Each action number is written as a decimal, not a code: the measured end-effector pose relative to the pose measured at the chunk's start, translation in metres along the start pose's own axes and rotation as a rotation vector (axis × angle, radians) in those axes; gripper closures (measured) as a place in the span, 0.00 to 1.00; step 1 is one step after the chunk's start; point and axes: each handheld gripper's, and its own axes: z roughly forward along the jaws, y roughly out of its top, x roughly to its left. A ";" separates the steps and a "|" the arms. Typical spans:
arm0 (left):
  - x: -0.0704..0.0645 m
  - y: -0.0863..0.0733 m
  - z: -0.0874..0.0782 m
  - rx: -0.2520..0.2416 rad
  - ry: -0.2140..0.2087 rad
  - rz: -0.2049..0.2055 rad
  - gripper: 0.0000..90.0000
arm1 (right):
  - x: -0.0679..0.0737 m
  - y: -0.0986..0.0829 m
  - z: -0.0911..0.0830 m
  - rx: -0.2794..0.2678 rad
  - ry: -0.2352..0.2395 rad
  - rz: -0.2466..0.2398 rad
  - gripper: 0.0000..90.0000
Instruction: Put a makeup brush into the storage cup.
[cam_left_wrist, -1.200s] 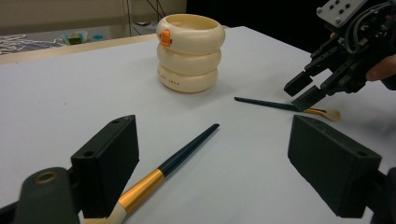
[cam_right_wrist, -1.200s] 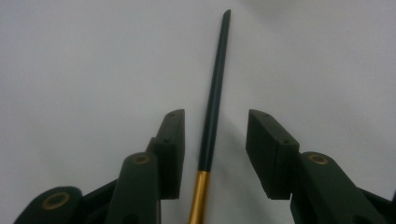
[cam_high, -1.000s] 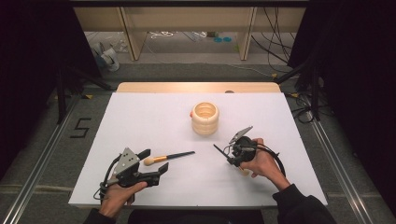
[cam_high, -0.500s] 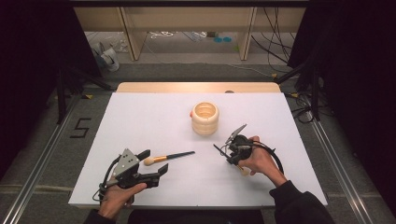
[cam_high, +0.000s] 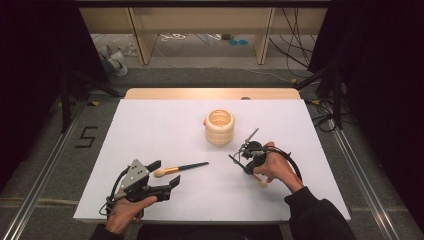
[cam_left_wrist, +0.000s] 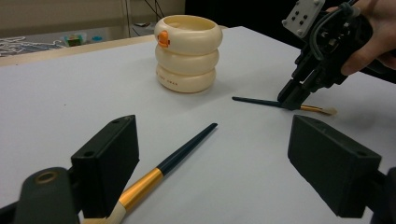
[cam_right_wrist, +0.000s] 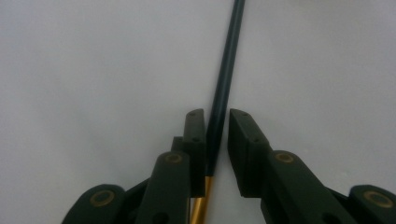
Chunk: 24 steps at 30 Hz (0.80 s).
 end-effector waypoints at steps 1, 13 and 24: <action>0.000 0.000 0.000 0.000 -0.001 0.003 0.18 | 0.000 0.002 0.000 0.016 0.003 0.002 0.87; 0.002 0.001 -0.002 -0.008 0.003 0.004 0.18 | -0.001 0.018 0.002 0.135 0.004 -0.003 0.89; 0.001 0.001 -0.002 -0.005 -0.002 -0.003 0.19 | 0.003 0.024 0.004 0.177 -0.014 -0.052 0.92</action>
